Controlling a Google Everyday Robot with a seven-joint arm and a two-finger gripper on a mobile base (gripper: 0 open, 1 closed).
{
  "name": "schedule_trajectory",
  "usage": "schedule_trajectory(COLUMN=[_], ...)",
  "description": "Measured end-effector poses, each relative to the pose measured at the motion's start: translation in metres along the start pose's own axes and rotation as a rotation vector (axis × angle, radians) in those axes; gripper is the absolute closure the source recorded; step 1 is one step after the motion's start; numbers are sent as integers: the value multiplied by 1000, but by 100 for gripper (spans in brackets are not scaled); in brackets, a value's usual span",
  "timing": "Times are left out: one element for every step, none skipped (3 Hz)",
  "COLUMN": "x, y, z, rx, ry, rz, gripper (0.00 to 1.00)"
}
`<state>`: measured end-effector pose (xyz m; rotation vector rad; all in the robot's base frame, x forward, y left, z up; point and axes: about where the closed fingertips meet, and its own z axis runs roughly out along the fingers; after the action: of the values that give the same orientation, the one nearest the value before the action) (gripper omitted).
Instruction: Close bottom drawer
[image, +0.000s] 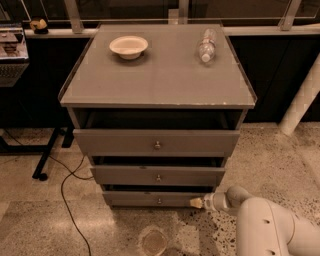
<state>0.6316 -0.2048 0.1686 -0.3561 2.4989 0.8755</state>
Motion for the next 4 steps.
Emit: schedule_trajectory(x=[-12, -9, 20, 49], y=[-8, -7, -10, -12], z=[4, 3, -8, -17], rx=[-1, -1, -2, -1], ry=[-2, -2, -33, -50], rz=[5, 5, 63, 120], gripper=[100, 100, 100, 100])
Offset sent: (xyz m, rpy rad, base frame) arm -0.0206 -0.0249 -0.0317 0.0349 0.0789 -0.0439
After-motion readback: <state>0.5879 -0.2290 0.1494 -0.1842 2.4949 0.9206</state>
